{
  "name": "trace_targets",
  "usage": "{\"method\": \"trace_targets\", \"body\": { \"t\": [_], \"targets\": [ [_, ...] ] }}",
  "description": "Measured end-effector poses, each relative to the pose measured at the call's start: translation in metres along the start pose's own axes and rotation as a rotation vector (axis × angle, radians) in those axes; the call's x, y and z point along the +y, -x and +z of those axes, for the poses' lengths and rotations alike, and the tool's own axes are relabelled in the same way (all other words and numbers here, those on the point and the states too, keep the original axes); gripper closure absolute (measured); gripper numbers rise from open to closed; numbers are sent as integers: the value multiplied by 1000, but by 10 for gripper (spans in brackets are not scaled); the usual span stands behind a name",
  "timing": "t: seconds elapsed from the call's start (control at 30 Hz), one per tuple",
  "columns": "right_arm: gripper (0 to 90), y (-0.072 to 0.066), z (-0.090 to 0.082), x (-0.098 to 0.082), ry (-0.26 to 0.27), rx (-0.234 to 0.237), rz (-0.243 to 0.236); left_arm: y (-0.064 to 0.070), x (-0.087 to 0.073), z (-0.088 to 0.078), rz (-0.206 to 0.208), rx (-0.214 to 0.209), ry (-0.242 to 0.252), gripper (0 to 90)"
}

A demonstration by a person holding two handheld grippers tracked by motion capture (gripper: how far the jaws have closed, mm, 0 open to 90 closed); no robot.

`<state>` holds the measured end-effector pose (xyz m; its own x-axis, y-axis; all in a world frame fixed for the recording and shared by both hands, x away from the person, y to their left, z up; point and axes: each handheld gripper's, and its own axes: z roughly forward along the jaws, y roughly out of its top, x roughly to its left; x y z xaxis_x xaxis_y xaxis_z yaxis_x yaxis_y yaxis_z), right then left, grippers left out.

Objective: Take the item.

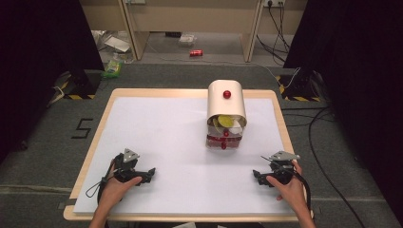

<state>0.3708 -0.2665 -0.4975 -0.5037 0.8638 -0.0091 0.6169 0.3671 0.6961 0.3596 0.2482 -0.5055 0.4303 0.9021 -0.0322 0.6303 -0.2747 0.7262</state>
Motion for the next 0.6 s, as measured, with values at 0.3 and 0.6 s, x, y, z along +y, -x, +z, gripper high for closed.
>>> {"method": "trace_targets", "body": {
  "t": [0.3, 0.6],
  "targets": [
    [217, 1, -6, 3, 60, -38, -19, 0, 0, 0, -1, -2, 0, 0],
    [147, -7, -26, 16, 196, -13, -7, 0, 0, 0, -1, -2, 1, 0]
  ]
}}
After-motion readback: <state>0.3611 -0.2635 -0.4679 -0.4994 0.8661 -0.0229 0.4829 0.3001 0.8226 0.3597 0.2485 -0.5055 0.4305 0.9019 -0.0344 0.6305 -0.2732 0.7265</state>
